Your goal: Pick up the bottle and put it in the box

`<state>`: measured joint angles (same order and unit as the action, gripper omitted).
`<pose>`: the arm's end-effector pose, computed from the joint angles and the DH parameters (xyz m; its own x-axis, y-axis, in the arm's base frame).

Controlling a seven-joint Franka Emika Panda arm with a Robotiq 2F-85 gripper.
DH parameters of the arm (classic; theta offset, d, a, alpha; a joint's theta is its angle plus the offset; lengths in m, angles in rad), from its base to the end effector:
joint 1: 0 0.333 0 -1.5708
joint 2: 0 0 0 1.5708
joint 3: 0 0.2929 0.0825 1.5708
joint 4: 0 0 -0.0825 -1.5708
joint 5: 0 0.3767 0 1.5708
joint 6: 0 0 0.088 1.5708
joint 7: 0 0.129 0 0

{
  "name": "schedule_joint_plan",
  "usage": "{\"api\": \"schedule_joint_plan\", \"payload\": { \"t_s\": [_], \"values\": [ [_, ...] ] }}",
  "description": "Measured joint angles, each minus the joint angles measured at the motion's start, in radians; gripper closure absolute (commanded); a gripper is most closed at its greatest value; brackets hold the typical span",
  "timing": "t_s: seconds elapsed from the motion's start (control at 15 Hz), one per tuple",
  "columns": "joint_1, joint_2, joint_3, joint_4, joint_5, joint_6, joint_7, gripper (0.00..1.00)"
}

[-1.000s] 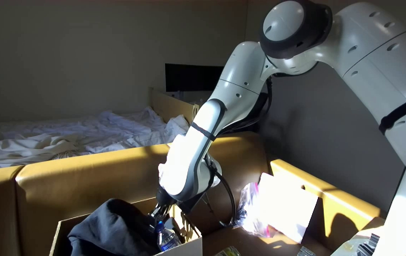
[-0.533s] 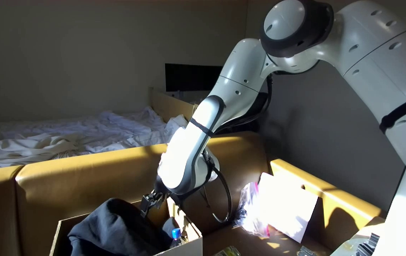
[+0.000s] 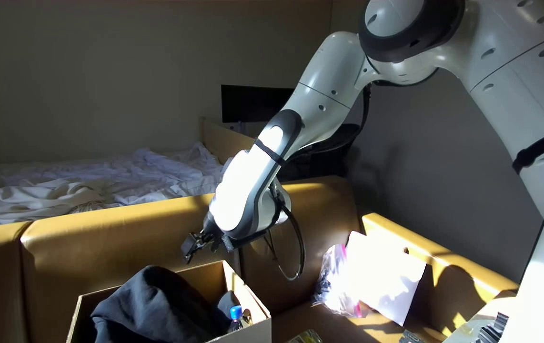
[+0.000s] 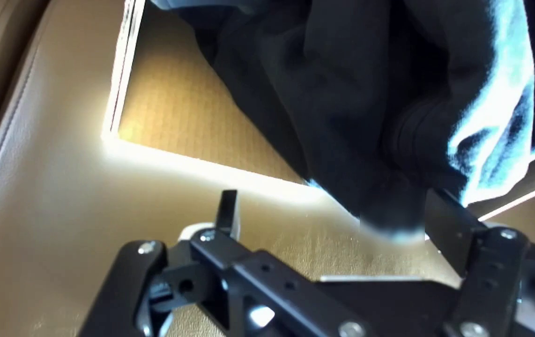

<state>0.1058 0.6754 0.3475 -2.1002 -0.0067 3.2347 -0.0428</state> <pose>0.5421 0.2648 0.1338 0.8376 0.2802 0.4689 0.4057 -0.8939 -0.1905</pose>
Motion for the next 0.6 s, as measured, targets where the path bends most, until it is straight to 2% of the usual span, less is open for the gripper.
{"api": "schedule_joint_plan", "payload": {
  "t_s": [0.4,0.47,0.6],
  "values": [
    [-0.009,-0.134,-0.005,-0.066,0.006,-0.013,0.033,0.00],
    [-0.005,-0.173,-0.023,-0.094,0.006,-0.026,0.036,0.00],
    [0.022,-0.275,-0.102,-0.162,0.007,-0.098,0.048,0.00]
  ]
}}
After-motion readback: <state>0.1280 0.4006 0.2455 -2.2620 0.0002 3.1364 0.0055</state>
